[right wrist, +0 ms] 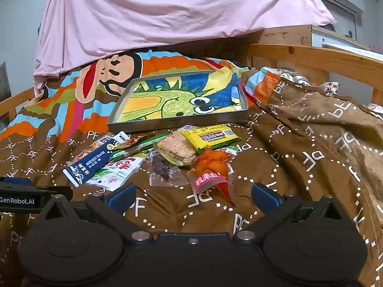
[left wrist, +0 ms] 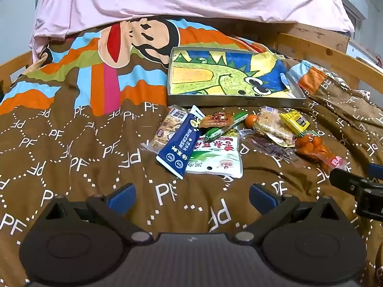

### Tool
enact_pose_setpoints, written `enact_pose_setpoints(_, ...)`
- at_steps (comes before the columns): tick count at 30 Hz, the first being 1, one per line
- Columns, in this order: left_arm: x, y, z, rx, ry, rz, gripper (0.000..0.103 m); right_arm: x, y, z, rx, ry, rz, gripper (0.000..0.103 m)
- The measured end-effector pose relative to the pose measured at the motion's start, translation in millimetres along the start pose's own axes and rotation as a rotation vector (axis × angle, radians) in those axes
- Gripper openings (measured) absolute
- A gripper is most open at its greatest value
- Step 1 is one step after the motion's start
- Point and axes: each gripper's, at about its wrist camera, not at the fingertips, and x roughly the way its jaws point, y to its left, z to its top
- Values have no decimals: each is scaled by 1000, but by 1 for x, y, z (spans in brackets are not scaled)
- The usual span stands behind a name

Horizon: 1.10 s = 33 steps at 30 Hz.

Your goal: Organize snacks

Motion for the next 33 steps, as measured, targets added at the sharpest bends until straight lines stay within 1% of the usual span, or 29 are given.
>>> enact_pose_setpoints(33, 1, 1, 1, 0, -3, -1, 103, 4, 1, -2, -11, 24, 3, 102)
